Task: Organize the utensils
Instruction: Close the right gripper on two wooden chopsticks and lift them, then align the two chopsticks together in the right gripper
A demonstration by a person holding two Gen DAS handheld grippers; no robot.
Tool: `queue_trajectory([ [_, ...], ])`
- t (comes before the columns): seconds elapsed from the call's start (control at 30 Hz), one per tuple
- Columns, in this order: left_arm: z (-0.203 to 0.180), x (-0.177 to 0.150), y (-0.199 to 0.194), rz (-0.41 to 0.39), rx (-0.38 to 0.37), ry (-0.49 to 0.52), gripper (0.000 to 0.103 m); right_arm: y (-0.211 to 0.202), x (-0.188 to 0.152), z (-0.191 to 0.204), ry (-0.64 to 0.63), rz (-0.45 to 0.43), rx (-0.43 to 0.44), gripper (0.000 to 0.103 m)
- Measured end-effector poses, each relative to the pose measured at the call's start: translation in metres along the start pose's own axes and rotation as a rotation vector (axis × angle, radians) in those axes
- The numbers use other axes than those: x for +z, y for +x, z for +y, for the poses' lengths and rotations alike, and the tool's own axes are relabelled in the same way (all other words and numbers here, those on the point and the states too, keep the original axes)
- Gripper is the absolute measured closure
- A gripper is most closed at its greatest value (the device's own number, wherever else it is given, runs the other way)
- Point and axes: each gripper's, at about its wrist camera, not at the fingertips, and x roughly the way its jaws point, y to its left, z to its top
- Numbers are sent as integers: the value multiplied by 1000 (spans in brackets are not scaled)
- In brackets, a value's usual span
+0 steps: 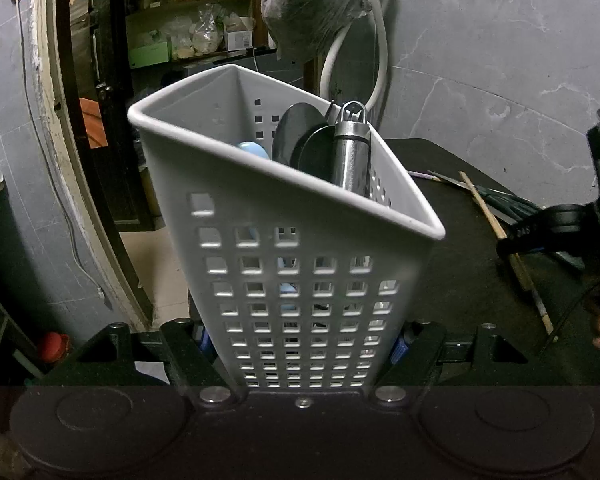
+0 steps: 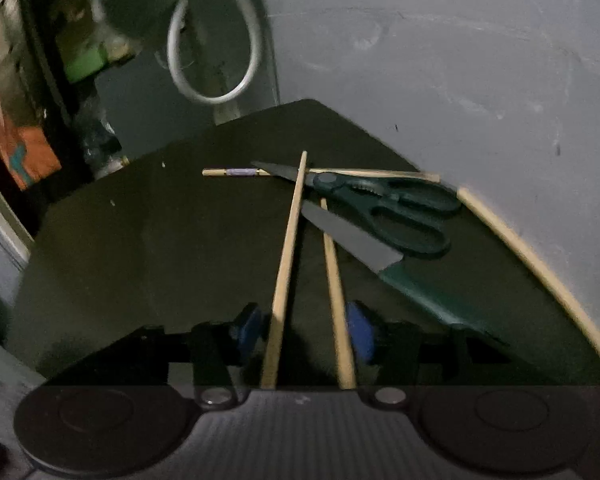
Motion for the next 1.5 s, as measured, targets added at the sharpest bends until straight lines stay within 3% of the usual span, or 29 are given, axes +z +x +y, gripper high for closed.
queue_trajectory([
  [0.1,-1,0,0,-1,4,-2,27,-11,-7,-5,-8,16,32,87],
  [0.33,-2,0,-1,-2,7,-3,27,-51,-40,-18,-136,67,156,88],
  [0.5,-4,0,-1,0,11,2,27,-92,-77,-19,-352,105,314,88],
  [0.63,-6,1,0,3,17,11,27,-114,-97,-15,-509,112,383,88],
  [0.67,-7,1,0,4,19,13,27,-117,-98,-16,-508,114,386,87],
  [0.73,-7,2,0,6,20,14,27,-124,-98,-22,-478,115,379,72],
  [0.87,-8,2,0,5,20,12,27,-139,-95,-38,-443,101,369,58],
  [1.03,-8,2,0,5,20,12,27,-148,-101,-64,-440,149,318,63],
  [1.3,-8,2,0,5,20,13,27,-149,-106,-68,-431,190,342,65],
  [1.5,-9,2,1,5,18,12,27,-143,-109,-66,-460,212,323,91],
])
